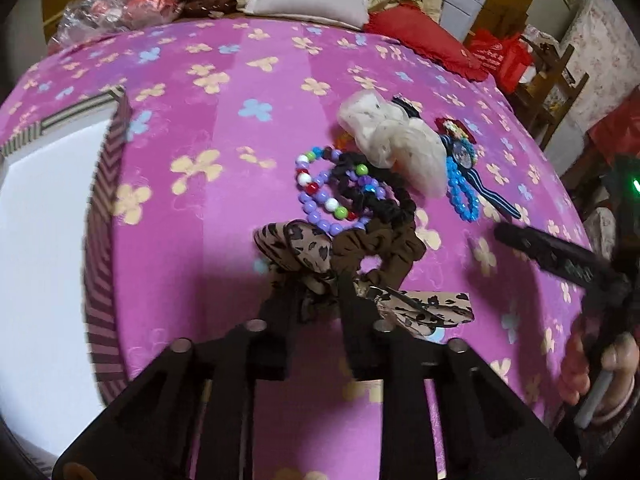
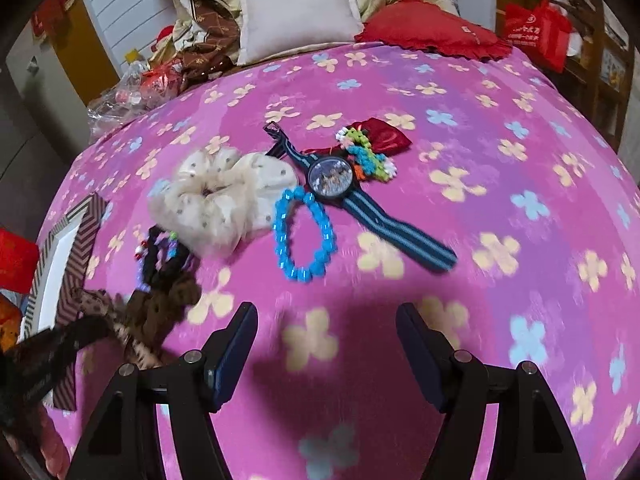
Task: Organize jewelry
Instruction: 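Grasp the leopard-print bow clip with the left tool while the right tool grasps the blue bead bracelet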
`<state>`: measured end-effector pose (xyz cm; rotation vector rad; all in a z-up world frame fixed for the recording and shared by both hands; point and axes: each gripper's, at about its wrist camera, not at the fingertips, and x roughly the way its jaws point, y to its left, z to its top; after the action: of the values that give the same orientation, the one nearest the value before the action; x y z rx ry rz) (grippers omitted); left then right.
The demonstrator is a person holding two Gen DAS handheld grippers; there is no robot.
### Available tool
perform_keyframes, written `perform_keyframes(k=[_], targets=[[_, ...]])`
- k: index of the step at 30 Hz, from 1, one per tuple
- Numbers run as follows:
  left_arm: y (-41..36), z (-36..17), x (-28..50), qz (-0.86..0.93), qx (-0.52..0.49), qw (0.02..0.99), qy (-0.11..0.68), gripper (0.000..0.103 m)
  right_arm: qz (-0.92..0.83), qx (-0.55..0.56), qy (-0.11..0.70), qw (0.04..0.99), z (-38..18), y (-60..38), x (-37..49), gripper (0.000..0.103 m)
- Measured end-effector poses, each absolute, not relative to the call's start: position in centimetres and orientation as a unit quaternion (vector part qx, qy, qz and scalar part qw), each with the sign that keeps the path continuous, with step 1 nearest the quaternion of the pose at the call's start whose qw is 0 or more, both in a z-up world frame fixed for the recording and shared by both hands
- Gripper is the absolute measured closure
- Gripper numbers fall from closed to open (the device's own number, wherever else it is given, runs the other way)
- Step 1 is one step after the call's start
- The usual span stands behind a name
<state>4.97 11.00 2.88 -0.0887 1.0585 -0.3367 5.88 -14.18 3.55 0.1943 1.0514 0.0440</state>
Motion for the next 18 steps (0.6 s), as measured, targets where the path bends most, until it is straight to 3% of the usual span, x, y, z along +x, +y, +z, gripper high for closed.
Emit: perform_keyframes(k=[4, 10, 11, 13, 15, 16, 18], targets=[[10.6, 2.0, 5.1, -0.165, -0.037, 0.845, 0.507, 0.064, 0.03, 0.092, 0.506, 0.857, 2.8, -13.7, 8.4, 0.035], [11.0, 2.0, 5.4, -0.185, -0.073, 0.838, 0.508, 0.064, 0.033, 0.045, 0.498, 0.865, 2.4, -11.5, 10.3, 0.045], [11.0, 2.0, 5.4, -0.19, -0.077, 0.837, 0.507, 0.066, 0.032, 0.039, 0.499, 0.865, 2.2, -11.2, 10.6, 0.046], [10.9, 2.1, 5.4, -0.192, -0.082, 0.837, 0.506, 0.093, 0.022, 0.025, 0.506, 0.862, 1.7, -10.8, 11.1, 0.057], [10.8, 2.4, 5.3, -0.193, -0.08, 0.837, 0.506, 0.097, 0.006, 0.006, 0.503, 0.864, 1.5, -10.5, 11.2, 0.081], [10.8, 2.6, 5.1, -0.192, -0.078, 0.839, 0.503, 0.098, 0.007, 0.007, 0.504, 0.864, 1.6, -10.6, 11.2, 0.086], [10.5, 3.5, 4.6, -0.196, -0.071, 0.844, 0.494, 0.099, 0.014, 0.027, 0.507, 0.861, 1.8, -11.2, 10.9, 0.087]])
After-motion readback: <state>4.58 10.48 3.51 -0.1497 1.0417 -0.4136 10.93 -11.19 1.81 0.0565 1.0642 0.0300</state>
